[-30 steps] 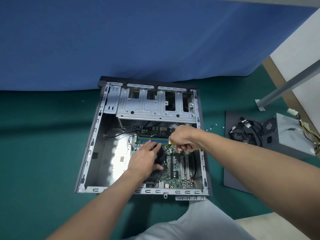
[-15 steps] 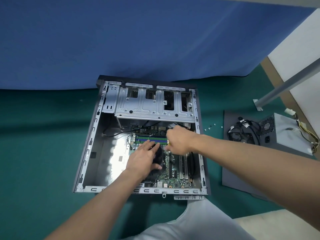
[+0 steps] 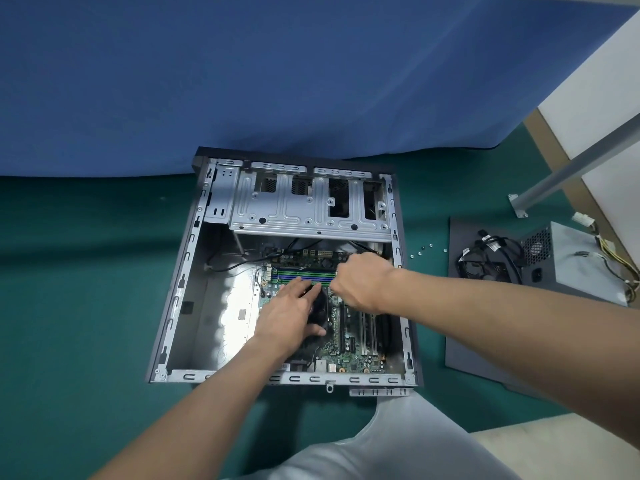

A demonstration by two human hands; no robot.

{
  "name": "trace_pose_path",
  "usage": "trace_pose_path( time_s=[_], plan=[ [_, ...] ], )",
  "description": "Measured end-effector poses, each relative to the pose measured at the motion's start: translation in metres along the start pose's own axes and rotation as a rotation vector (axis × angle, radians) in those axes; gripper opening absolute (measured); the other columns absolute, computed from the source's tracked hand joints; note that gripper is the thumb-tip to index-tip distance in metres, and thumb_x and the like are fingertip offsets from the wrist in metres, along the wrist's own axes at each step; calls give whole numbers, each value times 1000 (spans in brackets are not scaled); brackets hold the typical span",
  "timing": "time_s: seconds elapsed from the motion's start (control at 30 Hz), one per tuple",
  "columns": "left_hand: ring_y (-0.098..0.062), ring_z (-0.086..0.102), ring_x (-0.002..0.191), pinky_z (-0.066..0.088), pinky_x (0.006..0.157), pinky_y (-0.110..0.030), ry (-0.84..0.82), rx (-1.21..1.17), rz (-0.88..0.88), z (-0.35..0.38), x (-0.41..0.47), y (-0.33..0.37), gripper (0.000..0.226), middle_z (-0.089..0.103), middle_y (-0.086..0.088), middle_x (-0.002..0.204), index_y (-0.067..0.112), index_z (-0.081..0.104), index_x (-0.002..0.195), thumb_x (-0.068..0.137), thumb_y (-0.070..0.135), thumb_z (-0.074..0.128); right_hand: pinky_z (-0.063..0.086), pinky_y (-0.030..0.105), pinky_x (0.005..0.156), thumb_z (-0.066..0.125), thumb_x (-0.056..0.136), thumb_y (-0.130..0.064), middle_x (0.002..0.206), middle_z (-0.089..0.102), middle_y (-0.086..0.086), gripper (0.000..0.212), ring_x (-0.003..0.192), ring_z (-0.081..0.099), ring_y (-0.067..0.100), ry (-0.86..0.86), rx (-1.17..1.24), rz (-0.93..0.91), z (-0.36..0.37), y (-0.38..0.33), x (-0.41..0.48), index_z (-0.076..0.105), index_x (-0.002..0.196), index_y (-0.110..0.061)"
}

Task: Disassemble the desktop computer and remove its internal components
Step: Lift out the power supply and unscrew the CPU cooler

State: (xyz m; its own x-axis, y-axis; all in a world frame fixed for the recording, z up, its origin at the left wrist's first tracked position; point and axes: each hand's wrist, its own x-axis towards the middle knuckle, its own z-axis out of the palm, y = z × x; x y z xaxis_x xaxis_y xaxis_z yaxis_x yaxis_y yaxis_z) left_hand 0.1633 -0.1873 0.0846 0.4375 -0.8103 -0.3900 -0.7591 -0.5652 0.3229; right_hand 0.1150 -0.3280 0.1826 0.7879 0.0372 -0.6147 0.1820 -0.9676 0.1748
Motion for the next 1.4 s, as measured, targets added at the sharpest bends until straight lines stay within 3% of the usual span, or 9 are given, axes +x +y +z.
trace_pose_path(
  time_s=[0.1,0.23,0.4,0.6,0.73,0.9,1.07,1.23,1.4],
  plan=[
    [-19,16,147,26,115,-35,9,-13,2,1,0,-1,89,22,2,159,26,19,154,82,53,65,43,34,60,45,95,-17,94,66,11,19,88,65,32,63,-106,-103,4,-5,6,63,100,-11],
    [-20,16,147,27,116,-36,8,-14,3,1,0,-2,89,23,1,159,25,20,154,82,53,65,46,26,53,57,90,-27,66,57,6,29,64,60,25,51,688,262,5,2,16,55,70,-7],
    [-20,14,148,26,116,-37,-4,-6,-12,3,1,-2,92,21,1,159,23,16,154,82,54,64,26,16,31,41,99,-12,60,50,4,11,30,32,6,-304,1502,752,9,20,14,45,109,-10],
    [-21,21,145,28,115,-36,8,2,-13,2,5,-2,92,27,0,157,23,20,153,80,54,66,49,29,62,48,96,-14,69,40,3,25,66,56,23,-80,611,333,13,16,6,47,73,-6],
    [-22,25,143,31,113,-36,8,15,-12,1,3,-2,92,30,-2,155,23,22,153,79,54,67,39,33,58,42,94,-9,80,62,13,24,79,62,30,90,-32,-104,6,11,-3,63,85,-5],
    [-22,27,142,32,111,-35,22,2,-1,-1,2,-2,92,32,-1,154,24,23,152,79,53,69,38,27,53,59,91,-31,63,44,4,39,58,46,17,0,472,120,2,15,14,45,62,-10],
    [-21,24,143,29,112,-34,29,-2,3,1,2,-3,92,30,0,155,22,21,153,79,54,67,30,22,36,43,98,-15,61,53,8,21,38,37,11,-248,1315,658,6,17,21,51,93,3],
    [-21,26,143,30,111,-33,34,10,11,1,3,-3,91,31,-1,154,23,22,152,79,54,67,51,32,69,49,89,-9,93,59,13,11,78,57,27,-74,600,339,-6,6,17,51,81,-3],
    [-24,30,140,35,108,-36,17,28,12,-3,4,-2,87,34,-2,152,23,26,149,79,54,68,45,36,60,43,96,-12,82,59,14,20,83,62,33,5,-46,-159,-12,0,7,62,93,-9]
  ],
)
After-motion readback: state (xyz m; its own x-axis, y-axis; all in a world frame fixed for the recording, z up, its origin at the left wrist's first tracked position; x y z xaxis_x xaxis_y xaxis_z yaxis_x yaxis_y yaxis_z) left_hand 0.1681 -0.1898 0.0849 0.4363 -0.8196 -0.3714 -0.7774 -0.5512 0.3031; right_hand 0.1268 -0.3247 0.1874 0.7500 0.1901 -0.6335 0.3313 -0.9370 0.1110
